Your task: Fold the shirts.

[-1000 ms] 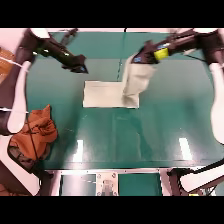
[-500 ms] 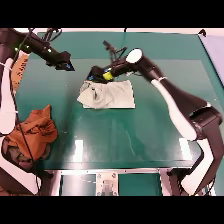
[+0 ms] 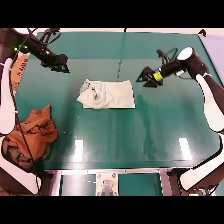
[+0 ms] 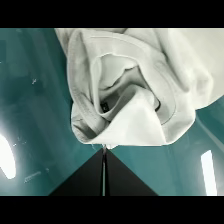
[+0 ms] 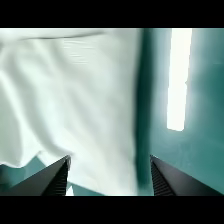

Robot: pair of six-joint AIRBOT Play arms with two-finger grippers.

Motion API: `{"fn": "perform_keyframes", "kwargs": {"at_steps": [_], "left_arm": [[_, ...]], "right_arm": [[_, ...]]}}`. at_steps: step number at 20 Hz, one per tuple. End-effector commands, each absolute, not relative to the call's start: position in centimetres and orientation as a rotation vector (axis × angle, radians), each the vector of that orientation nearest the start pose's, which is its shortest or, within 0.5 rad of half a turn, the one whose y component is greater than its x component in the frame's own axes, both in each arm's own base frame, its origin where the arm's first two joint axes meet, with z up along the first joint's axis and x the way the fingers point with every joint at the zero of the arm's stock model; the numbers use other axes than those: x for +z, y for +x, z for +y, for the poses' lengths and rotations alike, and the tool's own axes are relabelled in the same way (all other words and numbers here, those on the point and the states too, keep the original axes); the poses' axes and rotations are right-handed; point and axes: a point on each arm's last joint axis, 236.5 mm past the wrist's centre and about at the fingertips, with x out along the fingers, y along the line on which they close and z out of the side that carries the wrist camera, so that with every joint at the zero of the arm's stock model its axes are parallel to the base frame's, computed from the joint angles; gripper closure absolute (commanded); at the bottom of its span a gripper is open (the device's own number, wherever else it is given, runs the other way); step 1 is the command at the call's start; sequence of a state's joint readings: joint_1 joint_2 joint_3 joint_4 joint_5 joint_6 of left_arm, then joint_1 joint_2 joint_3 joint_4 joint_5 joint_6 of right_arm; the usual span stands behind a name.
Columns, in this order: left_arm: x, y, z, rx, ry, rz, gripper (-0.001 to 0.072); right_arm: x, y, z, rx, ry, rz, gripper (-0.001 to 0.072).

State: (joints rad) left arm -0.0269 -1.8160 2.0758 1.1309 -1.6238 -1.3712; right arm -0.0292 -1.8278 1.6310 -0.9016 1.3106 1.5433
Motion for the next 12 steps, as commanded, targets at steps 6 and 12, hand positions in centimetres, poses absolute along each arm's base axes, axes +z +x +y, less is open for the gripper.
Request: {"fn": "perform_keyframes", "kwargs": {"at_steps": [6,12], "left_arm": [[8.1,48.0,-10.9,-0.490,-0.115,1.310,0.0682],[8.1,47.7,-10.9,-0.497,-0.115,1.324,0.0683]], "right_arm": [[-10.1,45.3,22.6,0.597,0.843,1.506,0.0168],[-0.1,48.6,23.9,0.745,0.791,1.328,0.0692]]}}
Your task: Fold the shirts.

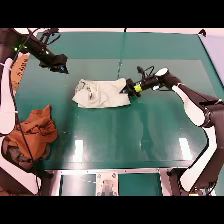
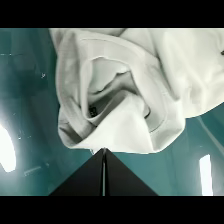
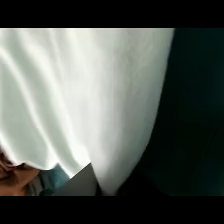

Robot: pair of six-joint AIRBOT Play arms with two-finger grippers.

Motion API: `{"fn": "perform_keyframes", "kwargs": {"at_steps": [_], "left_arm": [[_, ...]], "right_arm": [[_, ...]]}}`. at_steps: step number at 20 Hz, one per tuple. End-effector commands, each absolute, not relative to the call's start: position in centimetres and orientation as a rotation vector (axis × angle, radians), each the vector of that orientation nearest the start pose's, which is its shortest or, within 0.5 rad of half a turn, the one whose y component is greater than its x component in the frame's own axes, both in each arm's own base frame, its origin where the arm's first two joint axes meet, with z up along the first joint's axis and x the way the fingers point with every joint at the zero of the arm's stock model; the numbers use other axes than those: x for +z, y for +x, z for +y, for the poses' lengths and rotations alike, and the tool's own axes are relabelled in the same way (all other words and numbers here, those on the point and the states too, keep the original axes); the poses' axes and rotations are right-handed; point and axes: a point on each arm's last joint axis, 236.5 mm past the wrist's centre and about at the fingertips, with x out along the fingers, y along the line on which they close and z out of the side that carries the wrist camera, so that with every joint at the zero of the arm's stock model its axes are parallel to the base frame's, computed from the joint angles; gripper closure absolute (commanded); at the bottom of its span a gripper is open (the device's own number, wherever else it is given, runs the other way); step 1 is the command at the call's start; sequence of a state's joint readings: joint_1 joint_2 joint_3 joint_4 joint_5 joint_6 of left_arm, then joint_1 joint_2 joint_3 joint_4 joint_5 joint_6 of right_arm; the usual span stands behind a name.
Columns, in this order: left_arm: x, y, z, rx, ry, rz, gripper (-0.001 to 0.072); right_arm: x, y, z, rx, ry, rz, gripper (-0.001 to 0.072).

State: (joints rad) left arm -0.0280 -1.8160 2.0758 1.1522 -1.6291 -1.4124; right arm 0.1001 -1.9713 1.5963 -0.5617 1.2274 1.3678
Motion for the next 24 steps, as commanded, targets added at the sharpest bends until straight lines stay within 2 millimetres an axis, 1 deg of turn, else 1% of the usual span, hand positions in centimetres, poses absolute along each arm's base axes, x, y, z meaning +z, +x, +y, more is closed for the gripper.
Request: {"fn": "perform_keyframes", "kwargs": {"at_steps": [1,2,3,4,5,6,7,9,11,12,13,14,15,16,17,18,19,20,21,22,24], "left_arm": [[8.0,47.6,-10.9,-0.498,-0.114,1.327,0.0683],[8.0,47.5,-10.9,-0.499,-0.114,1.329,0.0682],[8.0,47.5,-10.9,-0.499,-0.114,1.330,0.0682],[8.0,47.5,-10.9,-0.500,-0.114,1.330,0.0682],[8.1,47.5,-11.0,-0.502,-0.116,1.330,0.0682],[8.1,47.5,-11.1,-0.504,-0.118,1.329,0.0682],[8.1,47.5,-11.1,-0.506,-0.118,1.329,0.0682],[8.1,47.5,-11.1,-0.506,-0.119,1.329,0.0682],[8.1,47.5,-11.1,-0.506,-0.119,1.329,0.0682],[8.1,47.4,-11.1,-0.506,-0.118,1.331,0.0682],[8.0,47.4,-11.1,-0.507,-0.119,1.336,0.0682],[7.7,47.2,-11.1,-0.508,-0.123,1.345,0.0682],[7.0,47.0,-11.2,-0.509,-0.131,1.362,0.0682],[6.3,46.7,-11.2,-0.507,-0.136,1.381,0.0682],[5.7,46.5,-11.2,-0.507,-0.141,1.398,0.0682],[5.3,46.3,-11.2,-0.507,-0.144,1.411,0.0682],[5.2,46.2,-11.2,-0.508,-0.146,1.415,0.0682],[5.2,46.2,-11.3,-0.518,-0.146,1.412,0.0682],[5.4,46.1,-11.7,-0.536,-0.153,1.408,0.0682],[5.6,46.1,-12.0,-0.555,-0.158,1.402,0.0682],[6.0,46.0,-12.8,-0.588,-0.177,1.393,0.0683]], "right_arm": [[4.2,50.0,22.2,0.741,0.787,1.233,0.0692],[8.4,51.0,20.2,0.732,0.783,1.141,0.0692],[13.0,51.7,17.6,0.714,0.780,1.044,0.0692],[16.9,52.0,14.4,0.673,0.770,0.959,0.0692],[19.5,52.1,11.1,0.605,0.772,0.905,0.0693],[21.2,52.0,7.7,0.527,0.774,0.859,0.0693],[22.5,51.8,3.7,0.434,0.783,0.815,0.0693],[23.2,51.0,-4.5,0.245,0.816,0.749,0.0693],[23.5,49.1,-12.6,0.066,0.860,0.687,0.0693],[23.1,47.6,-16.4,-0.036,0.863,0.673,0.0694],[22.1,45.4,-20.5,-0.165,0.864,0.684,0.0694],[20.7,42.7,-24.4,-0.305,0.867,0.713,0.0694],[19.2,39.7,-27.5,-0.440,0.872,0.754,0.0695],[17.7,36.2,-30.0,-0.569,0.884,0.802,0.0696],[16.4,32.8,-31.6,-0.674,0.906,0.847,0.0697],[15.0,29.0,-32.6,-0.789,0.946,0.891,0.0697],[13.8,25.7,-33.0,-0.878,0.972,0.921,0.0696],[12.2,22.0,-33.1,-0.972,1.005,0.952,0.0696],[10.4,19.0,-32.9,-1.037,1.046,0.983,0.0694],[8.1,16.5,-32.4,-1.070,1.094,1.016,0.0694],[2.9,12.8,-30.7,-1.081,1.193,1.122,0.0694]]}}
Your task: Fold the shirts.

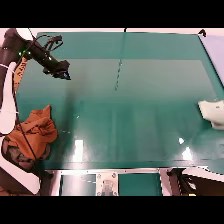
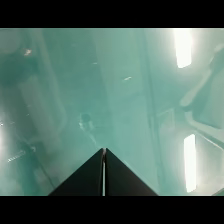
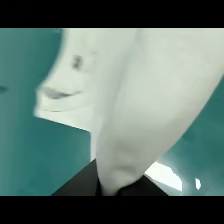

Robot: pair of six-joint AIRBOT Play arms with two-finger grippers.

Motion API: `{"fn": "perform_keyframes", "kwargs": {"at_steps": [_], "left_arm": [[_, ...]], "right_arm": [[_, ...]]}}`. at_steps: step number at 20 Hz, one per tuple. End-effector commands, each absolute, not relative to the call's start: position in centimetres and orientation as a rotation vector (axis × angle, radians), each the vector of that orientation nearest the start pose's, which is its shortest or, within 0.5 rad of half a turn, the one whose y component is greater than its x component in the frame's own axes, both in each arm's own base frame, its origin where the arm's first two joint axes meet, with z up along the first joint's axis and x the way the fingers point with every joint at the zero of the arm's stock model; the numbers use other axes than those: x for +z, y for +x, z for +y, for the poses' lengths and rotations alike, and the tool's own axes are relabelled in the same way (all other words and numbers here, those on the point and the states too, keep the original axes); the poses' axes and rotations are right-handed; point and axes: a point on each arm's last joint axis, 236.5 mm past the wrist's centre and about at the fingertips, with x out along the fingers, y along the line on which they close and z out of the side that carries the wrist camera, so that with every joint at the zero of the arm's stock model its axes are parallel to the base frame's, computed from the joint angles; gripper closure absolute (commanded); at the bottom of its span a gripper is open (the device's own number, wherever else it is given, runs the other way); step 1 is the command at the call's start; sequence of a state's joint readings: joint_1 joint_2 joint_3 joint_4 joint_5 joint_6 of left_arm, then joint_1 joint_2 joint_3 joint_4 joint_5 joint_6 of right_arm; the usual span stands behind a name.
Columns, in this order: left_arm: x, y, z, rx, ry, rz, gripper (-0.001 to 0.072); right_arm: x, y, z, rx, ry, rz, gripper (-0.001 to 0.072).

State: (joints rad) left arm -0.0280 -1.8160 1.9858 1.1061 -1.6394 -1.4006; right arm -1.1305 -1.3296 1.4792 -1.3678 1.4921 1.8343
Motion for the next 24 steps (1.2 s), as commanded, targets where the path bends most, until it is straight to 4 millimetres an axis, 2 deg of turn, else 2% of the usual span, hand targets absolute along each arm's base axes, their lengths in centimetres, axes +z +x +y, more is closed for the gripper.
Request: {"fn": "perform_keyframes", "kwargs": {"at_steps": [1,2,3,4,5,7,8,9,12,14,15,17,19,22,24], "left_arm": [[6.0,46.0,-12.8,-0.590,-0.179,1.392,0.0682],[6.0,46.0,-12.8,-0.591,-0.180,1.392,0.0683],[6.1,46.0,-13.0,-0.595,-0.184,1.391,0.0683],[6.1,45.9,-13.1,-0.601,-0.188,1.391,0.0682],[6.2,45.9,-13.2,-0.607,-0.193,1.389,0.0682],[6.4,45.9,-13.6,-0.622,-0.206,1.385,0.0683],[6.6,45.9,-13.8,-0.632,-0.214,1.381,0.0682],[6.6,45.9,-13.9,-0.635,-0.217,1.380,0.0682],[6.6,45.9,-13.9,-0.635,-0.217,1.380,0.0682],[6.6,45.9,-13.9,-0.635,-0.216,1.380,0.0682],[6.6,45.8,-13.9,-0.635,-0.216,1.381,0.0683],[6.6,45.8,-13.9,-0.635,-0.216,1.380,0.0683],[6.6,45.9,-13.9,-0.640,-0.210,1.377,0.0683],[6.6,45.9,-13.9,-0.640,-0.209,1.377,0.0682],[6.6,45.8,-13.9,-0.640,-0.210,1.378,0.0683]], "right_arm": [[0.8,11.3,-29.8,-1.086,1.240,1.158,0.0694],[-0.8,10.0,-29.2,-1.099,1.281,1.170,0.0694],[-1.4,9.3,-29.3,-1.114,1.297,1.158,0.0694],[-1.0,9.6,-30.0,-1.102,1.282,1.129,0.0693],[0.0,11.2,-30.6,-1.058,1.273,1.075,0.0692],[4.4,18.3,-32.0,-0.895,1.277,0.865,0.0692],[7.5,22.6,-32.2,-0.791,1.255,0.753,0.0692],[10.8,26.8,-32.0,-0.696,1.217,0.658,0.0691],[19.9,36.8,-30.1,-0.493,1.137,0.419,0.0692],[24.8,41.5,-29.0,-0.387,1.110,0.295,0.0692],[25.9,42.8,-28.8,-0.368,1.105,0.271,0.0692],[26.0,43.7,-29.4,-0.365,1.133,0.262,0.0692],[23.7,43.4,-30.1,-0.393,1.105,0.324,0.0692],[15.6,40.9,-29.9,-0.490,1.136,0.551,0.0694],[10.6,37.4,-29.9,-0.579,1.199,0.650,0.0694]]}}
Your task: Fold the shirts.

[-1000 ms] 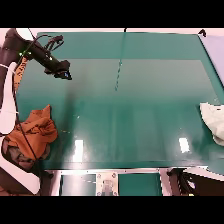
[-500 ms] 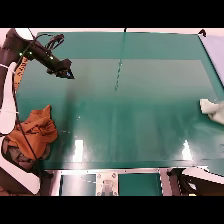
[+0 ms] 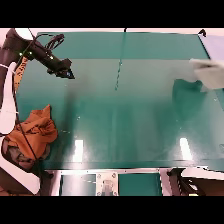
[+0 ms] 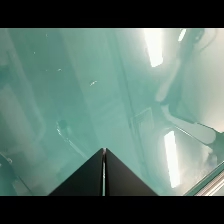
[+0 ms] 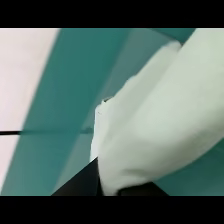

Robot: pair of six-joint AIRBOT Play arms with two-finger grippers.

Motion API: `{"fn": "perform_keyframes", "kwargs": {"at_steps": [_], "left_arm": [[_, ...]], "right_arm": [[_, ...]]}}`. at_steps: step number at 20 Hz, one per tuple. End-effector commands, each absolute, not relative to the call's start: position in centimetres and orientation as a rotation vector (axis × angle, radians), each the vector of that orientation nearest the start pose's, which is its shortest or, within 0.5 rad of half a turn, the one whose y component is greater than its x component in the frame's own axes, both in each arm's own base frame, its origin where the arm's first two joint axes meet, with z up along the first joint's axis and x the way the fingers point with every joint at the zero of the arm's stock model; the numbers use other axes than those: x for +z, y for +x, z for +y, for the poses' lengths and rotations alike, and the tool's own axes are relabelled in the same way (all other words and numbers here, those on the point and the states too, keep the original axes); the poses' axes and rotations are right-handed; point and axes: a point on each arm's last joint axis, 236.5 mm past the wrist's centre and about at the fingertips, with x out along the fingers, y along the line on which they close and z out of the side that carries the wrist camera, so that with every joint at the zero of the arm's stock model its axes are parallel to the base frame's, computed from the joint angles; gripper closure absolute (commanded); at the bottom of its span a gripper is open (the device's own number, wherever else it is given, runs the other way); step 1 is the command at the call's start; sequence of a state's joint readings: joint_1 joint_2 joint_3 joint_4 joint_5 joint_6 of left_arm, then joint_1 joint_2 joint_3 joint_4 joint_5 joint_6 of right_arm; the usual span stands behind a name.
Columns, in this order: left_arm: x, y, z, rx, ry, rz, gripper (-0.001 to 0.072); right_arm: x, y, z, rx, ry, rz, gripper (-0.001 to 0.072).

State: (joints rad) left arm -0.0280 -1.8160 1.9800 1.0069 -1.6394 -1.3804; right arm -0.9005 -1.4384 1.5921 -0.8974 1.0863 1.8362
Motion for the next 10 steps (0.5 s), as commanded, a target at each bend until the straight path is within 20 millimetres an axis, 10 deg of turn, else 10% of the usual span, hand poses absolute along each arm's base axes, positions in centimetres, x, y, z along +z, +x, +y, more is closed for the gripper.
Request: {"fn": "perform_keyframes", "kwargs": {"at_steps": [1,10], "left_arm": [[6.6,45.8,-13.9,-0.641,-0.209,1.382,0.0682],[6.6,45.4,-13.9,-0.647,-0.208,1.397,0.0683]], "right_arm": [[8.5,35.2,-30.0,-0.630,1.208,0.690,0.0693],[-3.0,17.5,-29.6,-0.874,1.412,0.863,0.0691]]}}
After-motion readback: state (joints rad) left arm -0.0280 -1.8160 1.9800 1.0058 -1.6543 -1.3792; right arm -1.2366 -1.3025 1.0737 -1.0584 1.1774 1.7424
